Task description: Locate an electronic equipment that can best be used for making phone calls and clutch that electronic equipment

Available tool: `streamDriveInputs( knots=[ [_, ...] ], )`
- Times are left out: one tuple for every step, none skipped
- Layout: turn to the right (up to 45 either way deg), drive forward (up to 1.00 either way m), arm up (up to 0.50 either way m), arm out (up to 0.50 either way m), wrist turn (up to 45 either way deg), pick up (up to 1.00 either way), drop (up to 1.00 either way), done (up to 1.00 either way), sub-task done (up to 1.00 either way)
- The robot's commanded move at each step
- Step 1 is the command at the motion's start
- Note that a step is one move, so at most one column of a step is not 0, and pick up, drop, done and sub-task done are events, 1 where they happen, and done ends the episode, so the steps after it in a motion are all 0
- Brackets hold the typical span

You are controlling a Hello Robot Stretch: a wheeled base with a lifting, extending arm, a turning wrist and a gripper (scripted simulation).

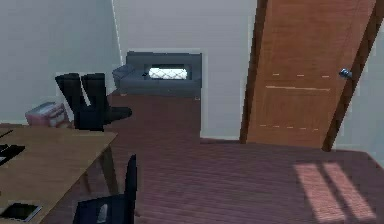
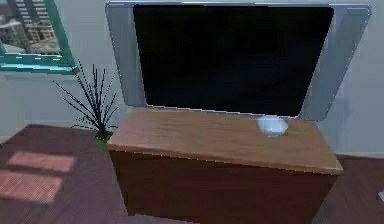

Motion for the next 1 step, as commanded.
streamDriveInputs(
  knots=[
    [0.0, 0.85, 0.0, 0.0, 0.0, 0.0, 0.0, 0.0, 0.0]
  ],
)
